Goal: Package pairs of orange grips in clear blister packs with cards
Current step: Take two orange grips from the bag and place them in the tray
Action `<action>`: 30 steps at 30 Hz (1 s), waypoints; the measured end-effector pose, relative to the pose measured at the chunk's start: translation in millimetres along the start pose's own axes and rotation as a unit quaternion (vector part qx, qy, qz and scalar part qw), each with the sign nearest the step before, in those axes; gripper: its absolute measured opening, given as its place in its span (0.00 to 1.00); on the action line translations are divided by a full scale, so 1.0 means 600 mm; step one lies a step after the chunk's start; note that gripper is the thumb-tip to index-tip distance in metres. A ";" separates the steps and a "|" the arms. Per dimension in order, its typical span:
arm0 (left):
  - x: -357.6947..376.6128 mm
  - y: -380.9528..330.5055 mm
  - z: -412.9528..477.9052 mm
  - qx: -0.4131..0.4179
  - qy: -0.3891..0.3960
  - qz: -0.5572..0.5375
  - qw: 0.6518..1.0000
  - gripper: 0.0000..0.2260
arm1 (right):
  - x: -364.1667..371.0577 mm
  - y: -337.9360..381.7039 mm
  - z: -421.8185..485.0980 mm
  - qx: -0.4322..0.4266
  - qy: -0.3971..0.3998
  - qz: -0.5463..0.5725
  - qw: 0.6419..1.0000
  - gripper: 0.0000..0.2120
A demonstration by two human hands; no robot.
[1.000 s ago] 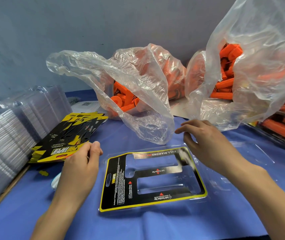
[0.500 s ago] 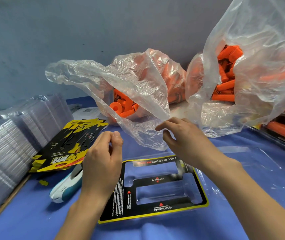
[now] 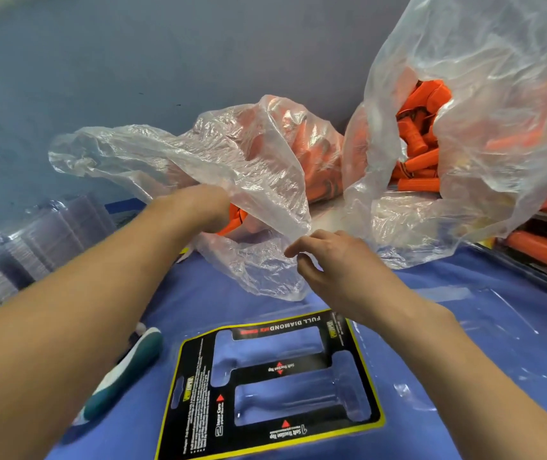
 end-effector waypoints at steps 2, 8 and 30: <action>0.033 0.014 0.036 -0.007 0.082 0.019 0.996 0.04 | 0.004 0.003 0.001 -0.007 -0.008 -0.015 1.000 0.15; 0.072 0.034 0.093 -0.067 0.099 -0.001 0.993 0.08 | 0.005 -0.008 0.008 -0.009 -0.023 0.000 1.000 0.16; 0.121 0.097 0.153 -0.086 -0.021 -0.069 0.994 0.09 | -0.015 -0.038 0.028 0.014 -0.081 0.095 0.992 0.16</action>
Point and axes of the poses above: each hand's wrist, its own z-axis towards the middle knuckle, its own x-axis out of the palm, y = z × x, the point moved 3 cm from there along z, towards the middle knuckle, and after that the axes turned 6 degrees about x, right-handed, at the moved point
